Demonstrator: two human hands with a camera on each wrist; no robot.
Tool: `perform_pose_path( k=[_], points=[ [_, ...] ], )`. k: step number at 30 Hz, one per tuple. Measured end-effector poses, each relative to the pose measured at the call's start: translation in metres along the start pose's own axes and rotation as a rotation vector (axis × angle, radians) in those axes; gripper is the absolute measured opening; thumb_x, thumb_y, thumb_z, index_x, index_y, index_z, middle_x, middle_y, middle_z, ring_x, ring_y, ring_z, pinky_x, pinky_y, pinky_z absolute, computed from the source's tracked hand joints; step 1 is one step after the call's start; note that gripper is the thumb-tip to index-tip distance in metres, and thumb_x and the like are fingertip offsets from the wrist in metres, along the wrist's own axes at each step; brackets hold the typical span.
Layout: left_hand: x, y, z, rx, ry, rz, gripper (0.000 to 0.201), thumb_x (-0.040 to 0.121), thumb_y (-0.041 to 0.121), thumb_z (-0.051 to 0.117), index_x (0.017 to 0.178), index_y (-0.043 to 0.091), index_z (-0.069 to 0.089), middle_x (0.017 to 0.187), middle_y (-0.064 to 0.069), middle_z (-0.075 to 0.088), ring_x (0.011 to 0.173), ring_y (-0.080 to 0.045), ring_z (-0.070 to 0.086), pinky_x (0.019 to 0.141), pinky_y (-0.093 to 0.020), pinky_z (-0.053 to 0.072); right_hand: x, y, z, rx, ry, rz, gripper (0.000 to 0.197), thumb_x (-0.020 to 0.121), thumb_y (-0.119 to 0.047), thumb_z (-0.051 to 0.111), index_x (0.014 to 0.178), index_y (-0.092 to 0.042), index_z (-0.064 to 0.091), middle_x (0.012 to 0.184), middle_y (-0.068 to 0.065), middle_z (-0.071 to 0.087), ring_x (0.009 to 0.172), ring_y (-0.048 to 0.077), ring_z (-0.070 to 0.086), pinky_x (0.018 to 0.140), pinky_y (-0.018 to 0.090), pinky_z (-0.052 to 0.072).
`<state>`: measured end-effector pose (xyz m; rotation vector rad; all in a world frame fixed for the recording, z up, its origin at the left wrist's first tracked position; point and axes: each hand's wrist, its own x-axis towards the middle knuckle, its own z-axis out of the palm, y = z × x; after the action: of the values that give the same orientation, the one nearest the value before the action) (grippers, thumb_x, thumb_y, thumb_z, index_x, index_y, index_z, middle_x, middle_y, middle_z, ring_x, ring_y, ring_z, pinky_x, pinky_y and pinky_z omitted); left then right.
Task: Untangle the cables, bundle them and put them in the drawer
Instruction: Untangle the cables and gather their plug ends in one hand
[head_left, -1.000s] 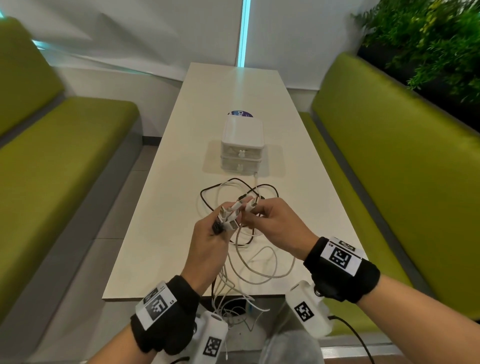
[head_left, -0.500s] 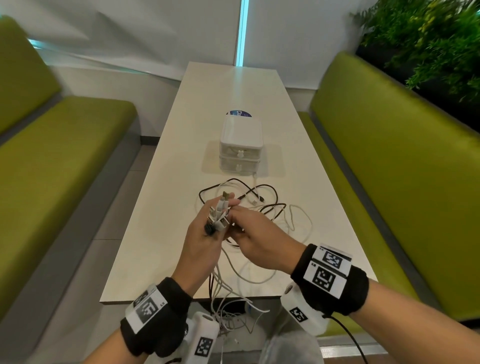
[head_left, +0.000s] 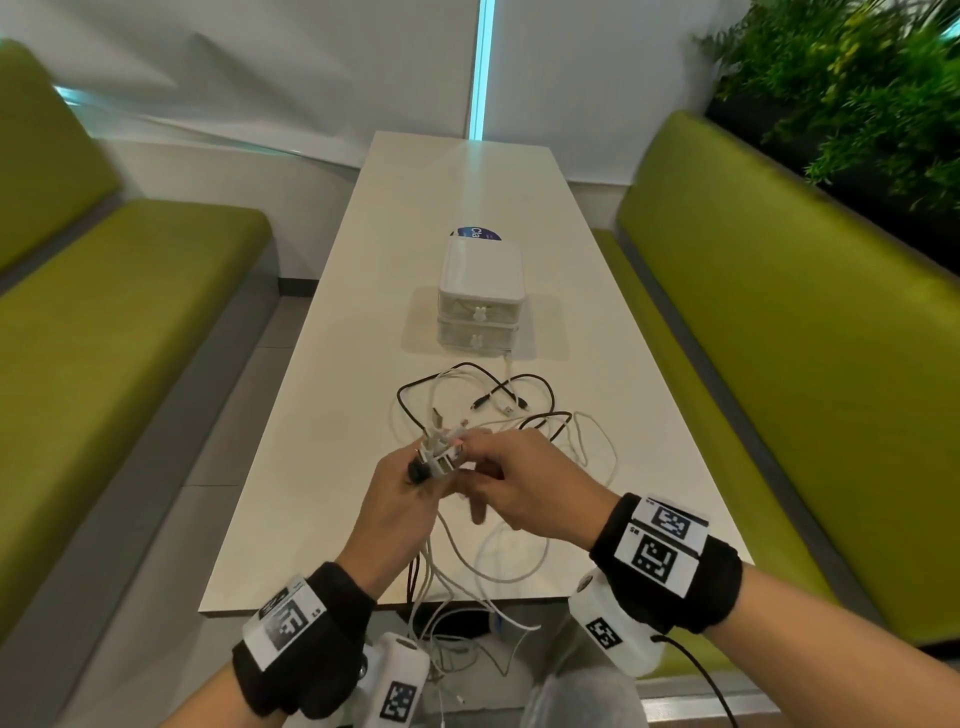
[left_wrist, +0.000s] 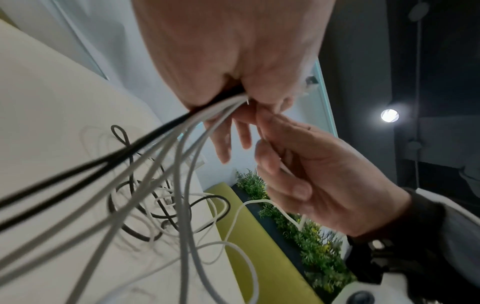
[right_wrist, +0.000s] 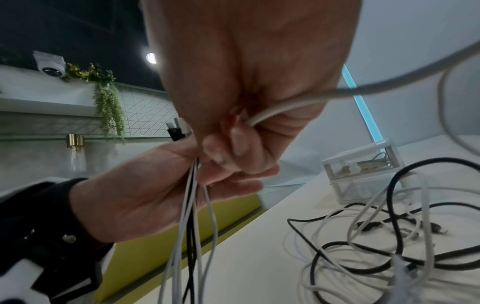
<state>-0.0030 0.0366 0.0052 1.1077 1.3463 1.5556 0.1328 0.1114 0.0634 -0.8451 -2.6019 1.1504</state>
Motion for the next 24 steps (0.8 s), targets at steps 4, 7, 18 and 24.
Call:
perform_pose_path(
  k=[4, 7, 18, 24],
  points=[
    [0.005, 0.023, -0.013, -0.185, 0.241, 0.049, 0.043, 0.09, 0.038, 0.049, 0.089, -0.003, 0.064, 0.08, -0.009, 0.073, 0.086, -0.025, 0.073, 0.084, -0.038, 0.058, -0.008, 0.023, -0.009, -0.212, 0.015, 0.014, 0.038, 0.092, -0.047, 0.056, 0.077, -0.015, 0.071, 0.052, -0.004, 0.053, 0.049, 0.008, 0.048, 0.052, 0.023, 0.034],
    [0.009, 0.039, -0.027, -0.331, 0.28, -0.012, 0.04, 0.094, 0.041, 0.045, 0.074, 0.013, 0.065, 0.05, 0.001, 0.038, 0.042, -0.013, 0.044, 0.049, -0.027, 0.051, -0.01, 0.042, -0.022, -0.327, 0.003, 0.019, 0.052, 0.091, -0.057, 0.05, 0.074, -0.013, 0.069, 0.055, 0.002, 0.056, 0.053, 0.013, 0.049, 0.055, 0.029, 0.037],
    [0.015, 0.026, -0.025, 0.471, 0.026, -0.104, 0.053, 0.075, 0.06, 0.063, 0.08, 0.009, 0.074, 0.087, -0.01, 0.075, 0.073, -0.008, 0.056, 0.082, -0.042, 0.053, -0.016, 0.067, -0.045, -0.625, -0.025, 0.103, 0.047, 0.085, -0.071, 0.044, 0.081, -0.029, 0.065, 0.057, -0.018, 0.043, 0.056, -0.003, 0.04, 0.051, 0.019, 0.026],
    [-0.002, 0.03, 0.016, 0.396, -0.163, -0.133, 0.021, 0.092, 0.016, 0.057, 0.098, 0.022, 0.076, 0.106, 0.007, 0.074, 0.097, -0.002, 0.064, 0.085, -0.039, 0.051, -0.031, 0.06, -0.015, -0.574, -0.005, -0.131, 0.041, 0.093, -0.051, 0.052, 0.062, -0.024, 0.051, 0.054, -0.003, 0.046, 0.05, 0.01, 0.039, 0.048, 0.013, 0.019]
  ],
)
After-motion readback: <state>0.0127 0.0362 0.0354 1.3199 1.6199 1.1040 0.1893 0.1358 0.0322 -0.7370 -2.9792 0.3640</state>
